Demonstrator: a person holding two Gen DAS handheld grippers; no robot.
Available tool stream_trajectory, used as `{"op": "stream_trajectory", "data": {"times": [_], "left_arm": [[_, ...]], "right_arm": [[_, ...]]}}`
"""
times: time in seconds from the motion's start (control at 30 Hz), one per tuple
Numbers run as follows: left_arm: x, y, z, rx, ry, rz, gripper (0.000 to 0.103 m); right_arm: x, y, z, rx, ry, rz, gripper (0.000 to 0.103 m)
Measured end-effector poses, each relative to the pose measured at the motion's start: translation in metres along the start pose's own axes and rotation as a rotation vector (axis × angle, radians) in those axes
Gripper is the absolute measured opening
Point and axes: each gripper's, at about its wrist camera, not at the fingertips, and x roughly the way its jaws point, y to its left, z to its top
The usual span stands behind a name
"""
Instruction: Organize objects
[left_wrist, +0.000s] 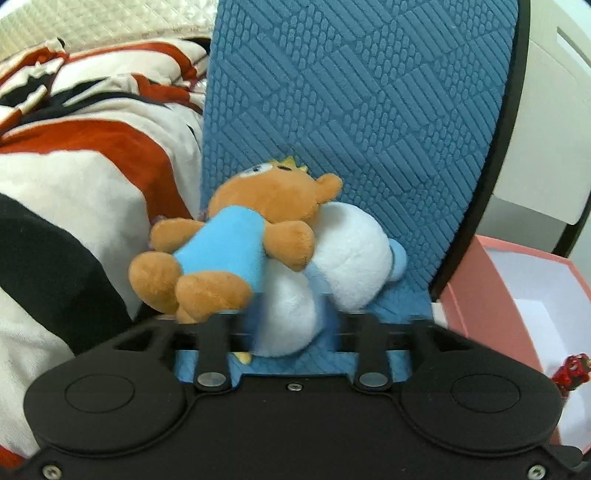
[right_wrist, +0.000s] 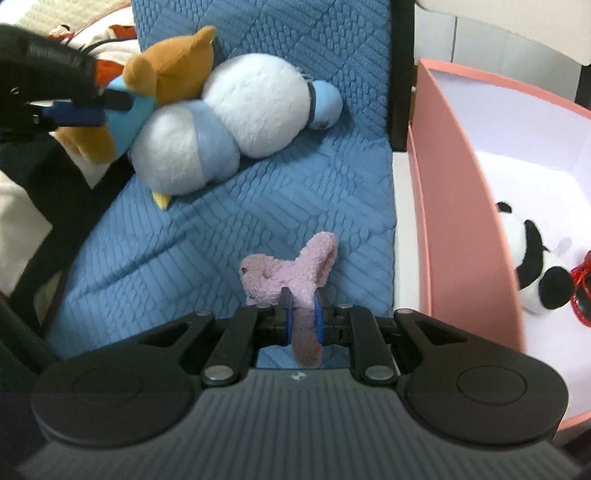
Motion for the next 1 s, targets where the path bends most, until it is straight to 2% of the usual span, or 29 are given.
{"op": "stream_trajectory", "data": {"times": [0.07,0.17,0.23,0.3,0.4,0.57,0.73,1.0], "left_arm": [[0.000,-0.001,0.002,0.024,-0.018,0.031,0.049],[0.002,-0.002,0.005,0.042,-0.028,0.054,0.063],[0.004,-0.002,0.007,0.055,-0.030,0.069,0.068],[0.006,-0.003,0.008,0.086,-0.038,0.101,0.078],[0.010,-0.003,0.011,0.128,-0.056,0.158,0.085],[0.033,0.008,0.019,0.161,-0.023,0.222,0.086],[0.062,0.023,0.031,0.128,0.035,0.219,0.086],[0.099,0.022,0.040,0.157,0.091,0.217,0.083]], "right_arm": [[0.003,-0.002,-0.001,0.018,0.023,0.013,0.018],[0.004,-0.003,-0.003,0.027,0.031,0.020,0.024],[0.005,-0.002,-0.002,0.023,0.034,0.021,0.034],[0.006,-0.002,-0.002,0.025,0.037,0.030,0.051],[0.007,0.000,-0.001,0.025,0.038,0.060,0.060],[0.014,0.009,-0.001,-0.015,0.041,0.060,0.062],[0.023,0.010,-0.001,-0.022,0.053,0.058,0.062],[0.032,0.006,0.001,-0.008,0.063,0.056,0.062]]}}
